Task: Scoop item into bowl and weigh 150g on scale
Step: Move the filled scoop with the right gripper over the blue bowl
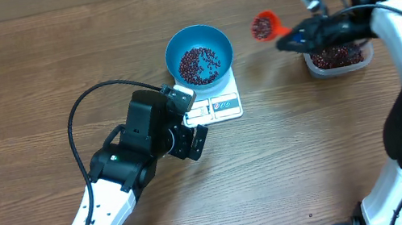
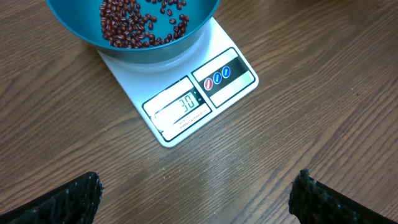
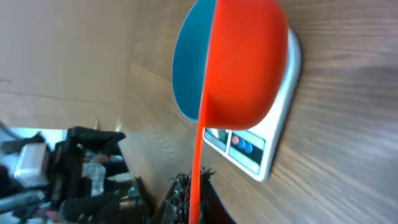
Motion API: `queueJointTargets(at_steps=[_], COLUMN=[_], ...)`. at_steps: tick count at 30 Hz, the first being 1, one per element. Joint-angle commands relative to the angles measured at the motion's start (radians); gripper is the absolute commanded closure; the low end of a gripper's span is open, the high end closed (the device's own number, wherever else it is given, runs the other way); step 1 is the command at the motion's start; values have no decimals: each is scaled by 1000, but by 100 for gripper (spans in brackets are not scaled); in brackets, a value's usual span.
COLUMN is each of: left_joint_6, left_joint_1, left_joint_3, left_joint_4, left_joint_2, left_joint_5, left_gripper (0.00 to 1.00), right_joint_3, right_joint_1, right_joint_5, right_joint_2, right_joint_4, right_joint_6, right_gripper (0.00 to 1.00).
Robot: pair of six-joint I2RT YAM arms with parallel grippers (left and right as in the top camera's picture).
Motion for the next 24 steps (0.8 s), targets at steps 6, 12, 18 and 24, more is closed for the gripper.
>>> queueJointTargets(at_steps=[6,12,18,24], left_joint_6=[9,9,9,9], left_joint_1=[5,5,5,5], left_joint_3=[21,21,21,21], left_joint_4=[0,1,1,0], left_joint_2=[3,3,3,3], left_joint_5=[-6,-6,-6,-6], left_gripper=[1,0,0,0], right_joint_3=[61,66,120,183], right_joint_1=[209,331,441,550], right_joint_5=[224,451,755,1066], right_joint_2=[2,2,1,0], right_joint_4=[157,216,198,179], right_joint_6=[262,300,299,298], right_gripper=[96,96,96,96])
